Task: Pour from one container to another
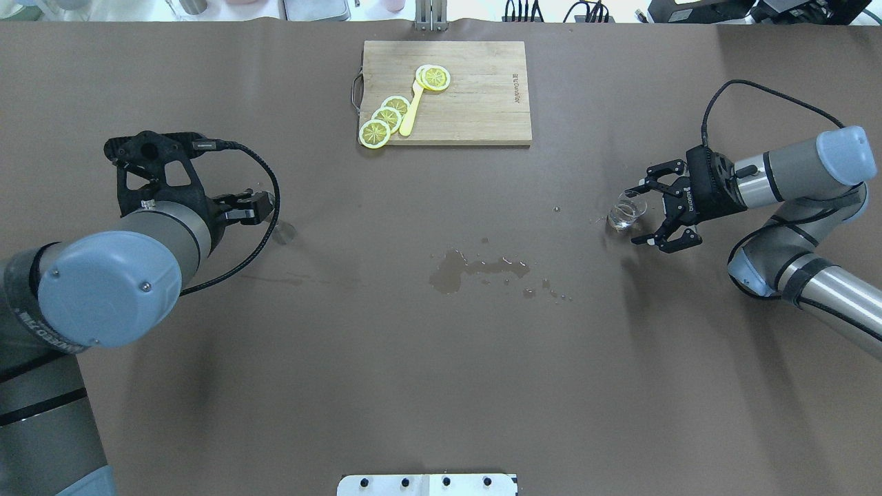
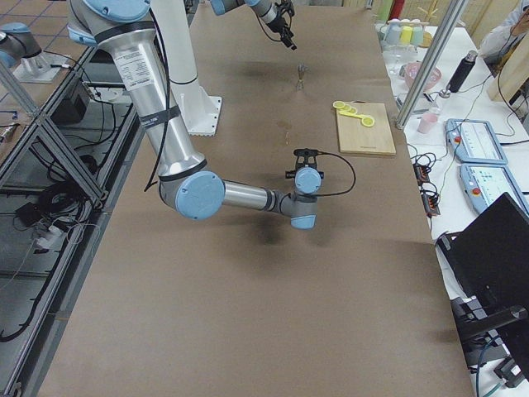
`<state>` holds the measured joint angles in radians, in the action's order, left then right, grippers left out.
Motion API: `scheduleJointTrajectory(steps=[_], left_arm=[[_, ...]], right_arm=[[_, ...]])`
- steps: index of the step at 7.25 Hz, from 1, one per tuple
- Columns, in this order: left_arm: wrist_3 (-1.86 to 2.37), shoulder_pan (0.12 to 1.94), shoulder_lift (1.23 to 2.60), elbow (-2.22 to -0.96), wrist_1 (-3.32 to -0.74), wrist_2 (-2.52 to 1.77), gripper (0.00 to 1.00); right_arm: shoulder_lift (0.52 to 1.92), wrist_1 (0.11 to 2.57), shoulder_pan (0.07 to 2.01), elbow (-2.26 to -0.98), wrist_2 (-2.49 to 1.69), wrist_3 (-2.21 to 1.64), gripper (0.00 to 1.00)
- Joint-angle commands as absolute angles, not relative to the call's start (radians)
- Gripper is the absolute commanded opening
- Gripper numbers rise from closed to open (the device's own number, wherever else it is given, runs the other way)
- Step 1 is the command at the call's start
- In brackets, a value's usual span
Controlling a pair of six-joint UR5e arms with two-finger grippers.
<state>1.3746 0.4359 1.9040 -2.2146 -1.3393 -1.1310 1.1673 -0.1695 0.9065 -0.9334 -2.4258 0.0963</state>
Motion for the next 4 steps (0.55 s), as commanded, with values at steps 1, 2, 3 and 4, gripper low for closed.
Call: scheduleJointTrajectory(steps=[1,2,3,4], left_arm=[[1.531,0.385,1.914,-2.143,-1.353,-1.106,0.98],[1.699,0.356,1.914,-2.123,-1.383,-1.074,0.98],[1.715,0.297,1.925,-2.093,-1.385,-0.94,0.98],[1.72,0.254,1.925,-2.071,-1.384,-0.839,0.98]], right_arm=[[1.167,-0.172,0.902,-0.922,-2.422,0.097,0.93],[1.167,-0.172,0.896,-0.917,-2.418,0.097,0.93],[1.167,-0.172,0.893,-0.916,-2.411,0.097,0.93],[1.167,-0.172,0.89,-0.914,-2.407,0.095,0.93]])
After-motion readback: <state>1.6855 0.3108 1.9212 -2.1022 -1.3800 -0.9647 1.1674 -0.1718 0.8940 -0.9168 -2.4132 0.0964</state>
